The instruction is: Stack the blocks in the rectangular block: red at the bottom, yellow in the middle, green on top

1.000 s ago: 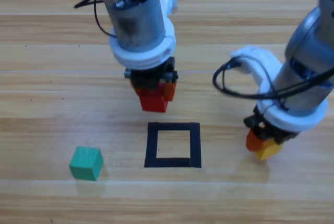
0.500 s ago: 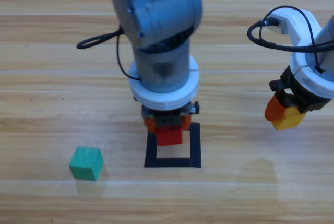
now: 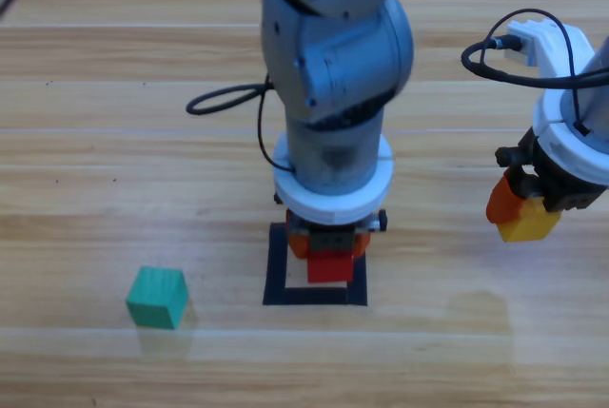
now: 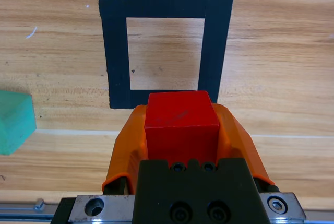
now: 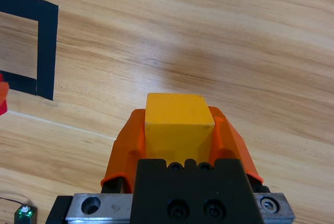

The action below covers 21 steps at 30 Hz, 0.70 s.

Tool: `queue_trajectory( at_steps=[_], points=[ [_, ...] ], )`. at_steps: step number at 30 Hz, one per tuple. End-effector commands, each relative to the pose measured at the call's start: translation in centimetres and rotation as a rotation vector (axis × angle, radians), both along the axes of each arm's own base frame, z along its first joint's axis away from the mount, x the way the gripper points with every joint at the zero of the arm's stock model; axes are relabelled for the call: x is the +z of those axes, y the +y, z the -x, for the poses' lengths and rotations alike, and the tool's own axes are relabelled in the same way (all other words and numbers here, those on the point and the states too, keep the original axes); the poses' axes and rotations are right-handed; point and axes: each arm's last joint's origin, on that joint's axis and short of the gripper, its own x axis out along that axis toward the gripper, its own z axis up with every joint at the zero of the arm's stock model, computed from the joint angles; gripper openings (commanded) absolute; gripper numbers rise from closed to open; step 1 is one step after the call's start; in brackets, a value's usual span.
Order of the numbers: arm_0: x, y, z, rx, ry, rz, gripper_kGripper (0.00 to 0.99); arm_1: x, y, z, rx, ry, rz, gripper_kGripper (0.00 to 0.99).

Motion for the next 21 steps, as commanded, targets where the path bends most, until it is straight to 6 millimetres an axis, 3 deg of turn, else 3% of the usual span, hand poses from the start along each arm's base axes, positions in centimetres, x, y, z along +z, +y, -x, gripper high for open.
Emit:
queue_trajectory(
  at_steps=[1, 21],
  points=[
    [-3.1, -0.5, -1.5, -0.028, 0.022, -0.041, 0.014, -1.5, -0.8, -0.3, -0.050, 0.068, 0.013, 0.000],
    [-4.3, 1.3, -4.7, -0.038, 0.044, -0.015, 0.014, -1.9, -0.4, -0.7, -0.050, 0.081, 0.012, 0.000]
  ],
)
